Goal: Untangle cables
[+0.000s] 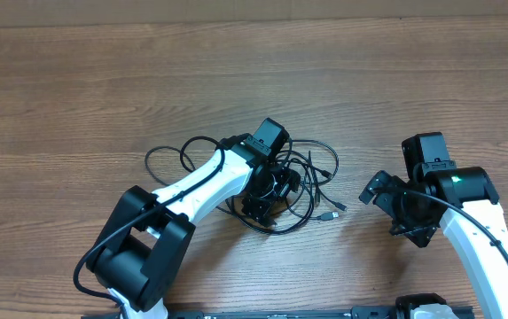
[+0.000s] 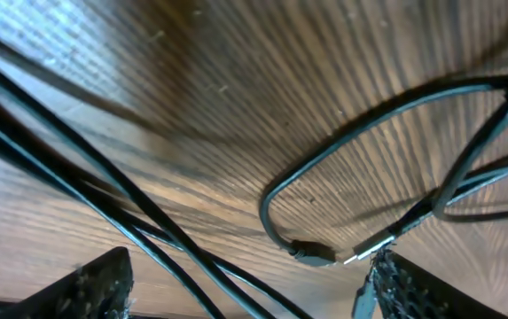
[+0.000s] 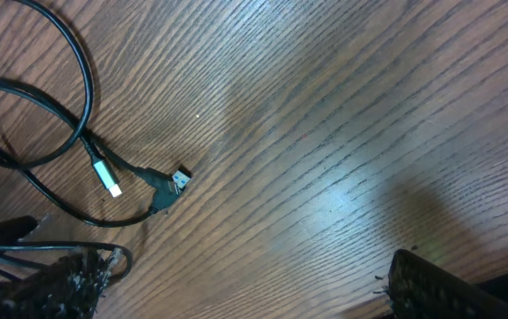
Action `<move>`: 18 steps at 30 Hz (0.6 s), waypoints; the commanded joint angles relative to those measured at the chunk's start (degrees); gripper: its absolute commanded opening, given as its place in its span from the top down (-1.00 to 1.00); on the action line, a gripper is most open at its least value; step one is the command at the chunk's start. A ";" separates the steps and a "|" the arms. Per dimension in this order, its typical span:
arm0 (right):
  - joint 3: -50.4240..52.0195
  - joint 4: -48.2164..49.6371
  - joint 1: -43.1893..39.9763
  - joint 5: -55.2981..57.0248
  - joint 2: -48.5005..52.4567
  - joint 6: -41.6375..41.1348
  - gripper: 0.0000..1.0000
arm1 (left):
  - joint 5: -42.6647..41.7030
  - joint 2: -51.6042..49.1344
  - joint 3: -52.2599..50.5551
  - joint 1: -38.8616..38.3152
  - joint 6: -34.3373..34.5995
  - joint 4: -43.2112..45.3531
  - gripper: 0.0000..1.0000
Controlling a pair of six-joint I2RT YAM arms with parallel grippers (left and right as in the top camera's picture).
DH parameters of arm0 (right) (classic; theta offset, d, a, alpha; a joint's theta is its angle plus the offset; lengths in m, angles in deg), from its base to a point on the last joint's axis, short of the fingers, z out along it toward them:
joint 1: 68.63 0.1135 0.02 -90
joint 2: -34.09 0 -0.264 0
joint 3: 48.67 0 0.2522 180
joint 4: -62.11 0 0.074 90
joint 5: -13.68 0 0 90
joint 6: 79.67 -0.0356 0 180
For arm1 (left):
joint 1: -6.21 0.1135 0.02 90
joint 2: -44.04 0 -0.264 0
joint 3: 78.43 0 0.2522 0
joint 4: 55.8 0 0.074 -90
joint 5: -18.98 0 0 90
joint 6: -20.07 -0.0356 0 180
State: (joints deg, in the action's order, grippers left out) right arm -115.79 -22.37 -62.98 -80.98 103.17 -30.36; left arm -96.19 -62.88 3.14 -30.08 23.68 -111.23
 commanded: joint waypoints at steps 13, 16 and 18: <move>-0.70 0.11 -0.15 -0.15 -0.17 0.26 -1.00 | 9.68 -3.30 -0.22 -9.75 6.27 5.77 -0.21; -0.70 0.11 -0.15 -0.15 -0.17 0.26 -0.99 | 14.14 -3.72 -0.22 -10.78 5.09 3.17 0.91; -0.70 0.11 -0.15 -0.15 -0.17 0.26 -0.99 | 15.69 -3.48 -0.17 -10.27 3.93 0.04 0.92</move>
State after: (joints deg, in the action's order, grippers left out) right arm -115.79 -22.39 -62.96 -80.98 103.17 -30.34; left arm -86.57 -65.87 3.10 -41.08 28.90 -108.89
